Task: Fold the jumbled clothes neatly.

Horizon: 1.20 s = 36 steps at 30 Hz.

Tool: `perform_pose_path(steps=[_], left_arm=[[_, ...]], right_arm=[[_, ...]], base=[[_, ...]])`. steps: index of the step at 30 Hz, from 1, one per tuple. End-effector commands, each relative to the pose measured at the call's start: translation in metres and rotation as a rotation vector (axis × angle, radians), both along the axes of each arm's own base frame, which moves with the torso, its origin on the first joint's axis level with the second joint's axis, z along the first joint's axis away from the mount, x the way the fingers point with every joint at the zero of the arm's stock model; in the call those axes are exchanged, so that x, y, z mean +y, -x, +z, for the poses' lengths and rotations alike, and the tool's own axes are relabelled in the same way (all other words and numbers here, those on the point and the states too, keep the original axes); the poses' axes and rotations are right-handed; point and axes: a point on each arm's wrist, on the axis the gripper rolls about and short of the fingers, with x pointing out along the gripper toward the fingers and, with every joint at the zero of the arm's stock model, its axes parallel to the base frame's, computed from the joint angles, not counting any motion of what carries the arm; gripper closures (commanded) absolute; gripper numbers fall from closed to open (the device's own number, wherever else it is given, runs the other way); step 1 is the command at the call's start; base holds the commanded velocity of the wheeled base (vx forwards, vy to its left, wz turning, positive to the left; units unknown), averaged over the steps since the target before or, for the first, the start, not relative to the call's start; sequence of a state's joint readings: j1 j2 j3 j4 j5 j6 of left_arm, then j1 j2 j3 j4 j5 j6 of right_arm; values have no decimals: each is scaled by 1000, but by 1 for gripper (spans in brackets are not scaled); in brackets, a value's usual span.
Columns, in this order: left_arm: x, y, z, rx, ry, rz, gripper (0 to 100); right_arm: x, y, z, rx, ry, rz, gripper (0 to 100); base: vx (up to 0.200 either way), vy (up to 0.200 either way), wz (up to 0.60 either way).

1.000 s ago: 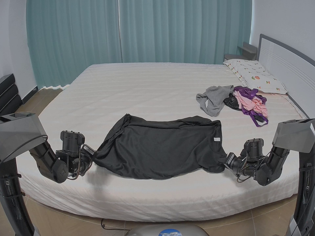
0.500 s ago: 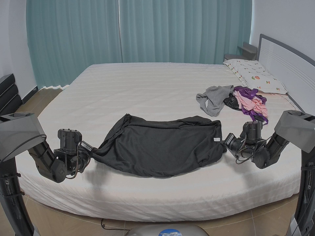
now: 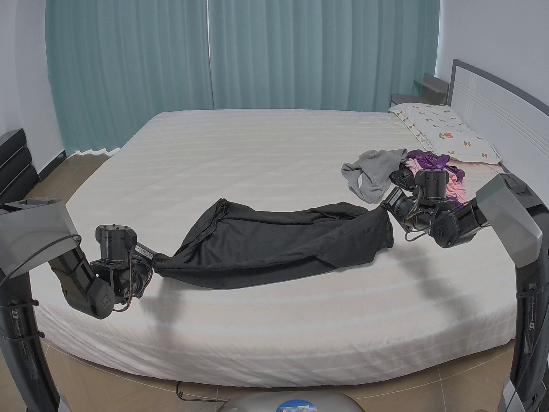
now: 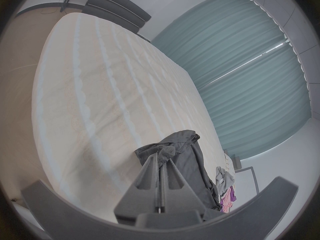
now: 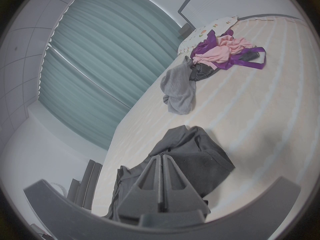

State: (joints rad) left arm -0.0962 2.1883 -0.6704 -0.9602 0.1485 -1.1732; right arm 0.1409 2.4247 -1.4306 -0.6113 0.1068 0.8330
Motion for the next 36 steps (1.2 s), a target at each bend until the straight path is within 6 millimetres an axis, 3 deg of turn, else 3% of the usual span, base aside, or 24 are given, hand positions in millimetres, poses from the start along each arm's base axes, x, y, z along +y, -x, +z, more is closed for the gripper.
perform_pose_path(steps=[1,5,6,10,15,19,24,30,36], left_arm=[[4,-4,-14,4,-1,15,100],[4,-2,-18,11,-2,15,100],[4,-2,-18,11,-2,15,100],[5,-2,-18,11,-2,15,100],[5,-1,-19,14,-2,15,100],[5,-1,-19,14,-2,15,100],[5,-1,-19,16,-1,14,100],[5,2,-19,22,2,13,100],[5,2,-20,24,4,10,100]], right_arm=[[6,-30,-27,19,15,-20,100],[11,-44,-34,19,24,-31,100],[11,-44,-35,22,25,-33,0],[12,-47,-51,50,30,-27,0],[7,-45,-44,48,25,-35,0],[3,-35,-33,61,23,-28,0],[6,-3,-25,126,27,113,0],[7,16,-36,163,76,220,0],[10,17,-44,185,80,241,0]], base=[[0,0,0],[0,0,0],[0,0,0],[0,0,0],[0,0,0],[0,0,0],[0,0,0],[0,0,0],[0,0,0]])
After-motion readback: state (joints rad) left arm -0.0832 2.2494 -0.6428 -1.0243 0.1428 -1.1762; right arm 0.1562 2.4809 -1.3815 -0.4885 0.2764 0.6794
